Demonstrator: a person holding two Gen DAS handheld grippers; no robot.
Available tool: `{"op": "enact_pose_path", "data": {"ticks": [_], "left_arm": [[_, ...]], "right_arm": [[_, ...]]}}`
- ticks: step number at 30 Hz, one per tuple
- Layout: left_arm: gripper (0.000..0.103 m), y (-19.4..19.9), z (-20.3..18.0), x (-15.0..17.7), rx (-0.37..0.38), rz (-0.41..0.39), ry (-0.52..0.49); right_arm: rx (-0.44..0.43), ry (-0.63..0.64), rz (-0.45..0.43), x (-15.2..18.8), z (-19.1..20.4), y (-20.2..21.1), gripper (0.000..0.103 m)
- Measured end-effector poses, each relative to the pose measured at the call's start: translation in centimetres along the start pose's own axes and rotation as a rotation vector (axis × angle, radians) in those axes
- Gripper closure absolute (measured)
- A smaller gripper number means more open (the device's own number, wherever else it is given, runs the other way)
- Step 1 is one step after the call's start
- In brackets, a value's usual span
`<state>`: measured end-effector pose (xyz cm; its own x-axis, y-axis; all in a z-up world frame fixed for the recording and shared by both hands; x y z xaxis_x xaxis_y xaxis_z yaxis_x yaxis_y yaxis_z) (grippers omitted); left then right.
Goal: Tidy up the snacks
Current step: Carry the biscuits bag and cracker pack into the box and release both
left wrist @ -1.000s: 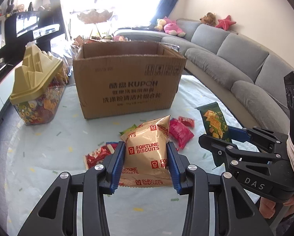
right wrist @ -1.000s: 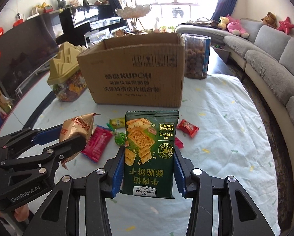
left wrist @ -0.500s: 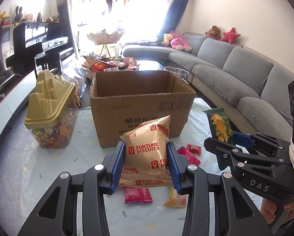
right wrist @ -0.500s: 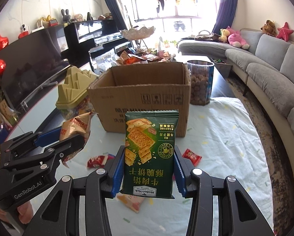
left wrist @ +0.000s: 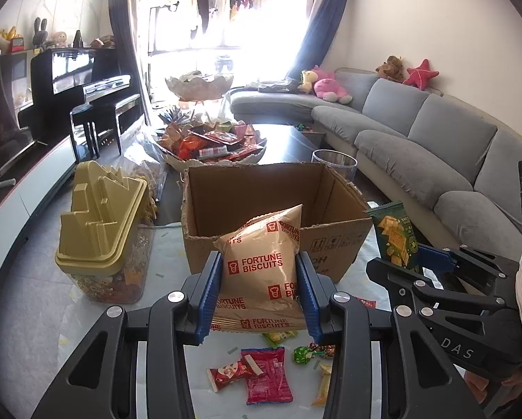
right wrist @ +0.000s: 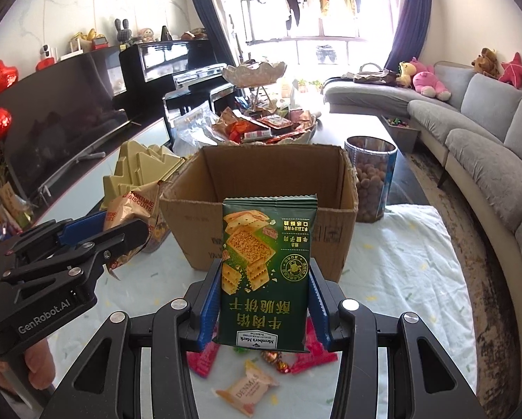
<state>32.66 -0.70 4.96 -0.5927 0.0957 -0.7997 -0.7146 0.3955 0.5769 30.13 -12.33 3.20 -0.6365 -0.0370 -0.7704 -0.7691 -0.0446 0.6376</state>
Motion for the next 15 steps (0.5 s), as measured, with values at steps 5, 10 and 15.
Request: {"op": "enact_pose_path", "data": {"ticks": [5, 10, 15], "left_arm": [[0.061, -1.2, 0.9, -1.5, -0.001, 0.006, 0.008], [0.061, -2.4, 1.6, -2.9, -0.005, 0.003, 0.013], [0.061, -3.4, 2.4, -4.2, -0.021, -0.003, 0.006]], "right_arm": [[0.007, 0.008, -0.01, -1.8, 0.2, -0.8, 0.058], [0.017, 0.007, -0.016, -3.6, 0.0, -1.8, 0.058], [0.01, -0.009, -0.004, -5.0, -0.2, -3.3, 0.058]]}}
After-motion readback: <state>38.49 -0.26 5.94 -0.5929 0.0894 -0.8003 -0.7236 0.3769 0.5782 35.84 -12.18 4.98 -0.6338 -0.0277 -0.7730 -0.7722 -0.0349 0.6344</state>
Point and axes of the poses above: each gripper's, at about its wrist camera, not at the fingertips, and y roughly against the way its jaws point, z to its left, x to its underside, the point moved 6 cm from there along -y, roughly the way its jaws point, and after that the axes turned 9 degrees about x, right-handed, at the moved point
